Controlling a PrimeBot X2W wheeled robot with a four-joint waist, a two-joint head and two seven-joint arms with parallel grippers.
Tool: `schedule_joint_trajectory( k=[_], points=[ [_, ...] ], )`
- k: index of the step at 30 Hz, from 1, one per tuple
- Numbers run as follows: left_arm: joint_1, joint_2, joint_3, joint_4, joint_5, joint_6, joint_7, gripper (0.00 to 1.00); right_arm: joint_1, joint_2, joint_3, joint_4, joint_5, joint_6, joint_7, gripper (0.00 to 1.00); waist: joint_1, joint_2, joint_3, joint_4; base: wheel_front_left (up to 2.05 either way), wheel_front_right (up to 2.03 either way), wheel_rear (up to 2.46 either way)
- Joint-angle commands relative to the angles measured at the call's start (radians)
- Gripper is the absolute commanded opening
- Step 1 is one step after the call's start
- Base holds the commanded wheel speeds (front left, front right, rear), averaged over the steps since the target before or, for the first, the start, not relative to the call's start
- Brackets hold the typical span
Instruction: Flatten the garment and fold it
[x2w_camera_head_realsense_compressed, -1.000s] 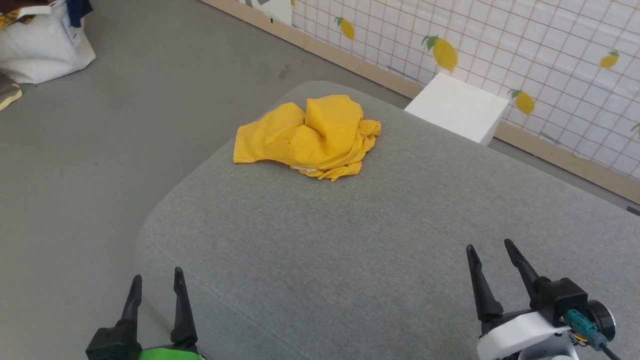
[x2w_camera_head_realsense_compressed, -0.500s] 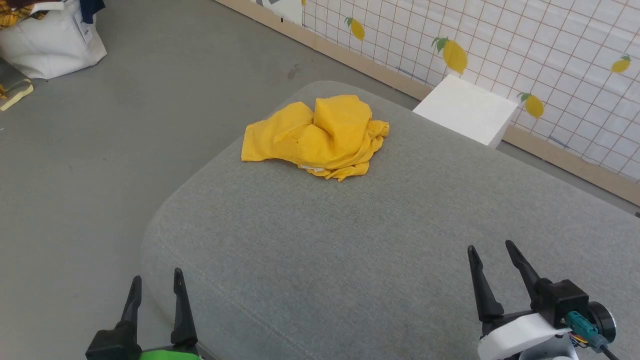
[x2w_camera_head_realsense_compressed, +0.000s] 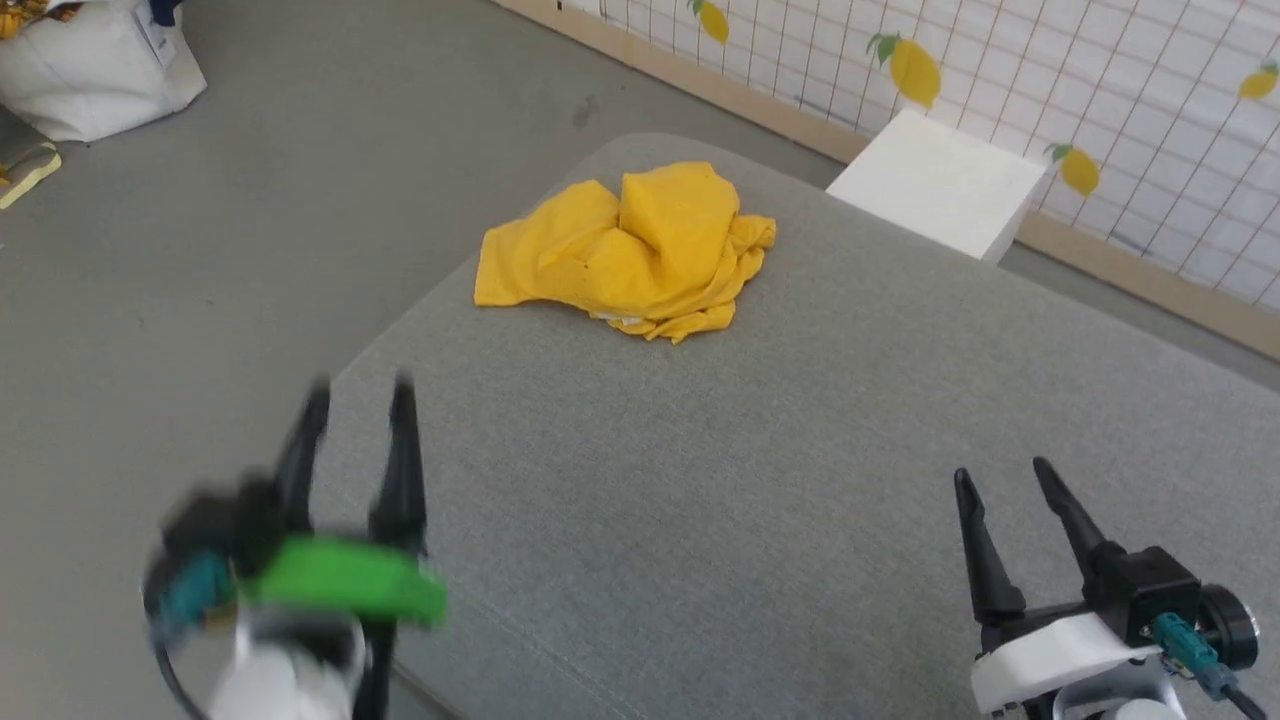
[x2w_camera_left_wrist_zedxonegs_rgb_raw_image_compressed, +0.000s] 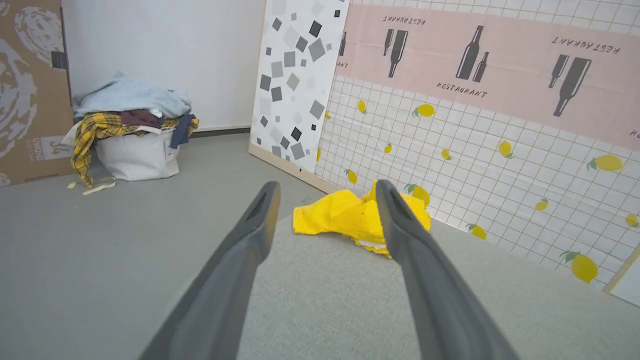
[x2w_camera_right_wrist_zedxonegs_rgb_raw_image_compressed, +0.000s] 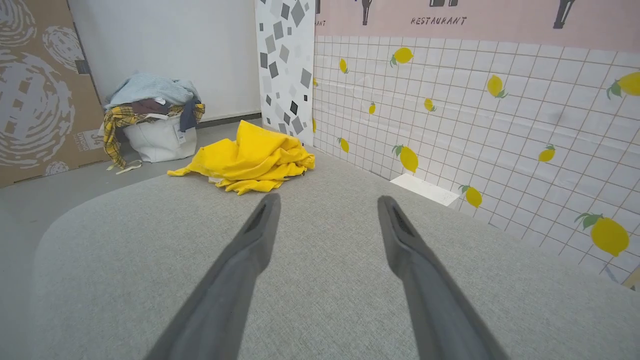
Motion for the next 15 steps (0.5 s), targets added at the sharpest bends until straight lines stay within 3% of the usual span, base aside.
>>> schedule_joint_trajectory(
  k=[1, 7, 15],
  points=[
    [-0.083, 0.021, -0.003, -0.015, -0.014, -0.018, 0.040, 1.00, -0.025, 0.000, -0.007, -0.023, -0.014, -0.002, 0.007, 1.00, 0.0000, 0.0000, 0.035, -0.013, 0.00, 0.00, 0.00],
    [-0.402, 0.087, 0.004, 0.005, -0.049, -0.052, 0.215, 1.00, -0.057, 0.000, -0.011, -0.155, -0.078, -0.002, 0.068, 1.00, 0.0000, 0.0000, 0.149, -0.059, 0.00, 0.00, 0.00],
    [-0.735, 0.184, 0.025, 0.197, -0.092, -0.081, 0.390, 1.00, -0.095, 0.000, 0.016, -0.323, -0.129, -0.002, 0.152, 1.00, 0.0000, 0.0000, 0.306, -0.158, 0.00, 0.00, 0.00]
  ],
)
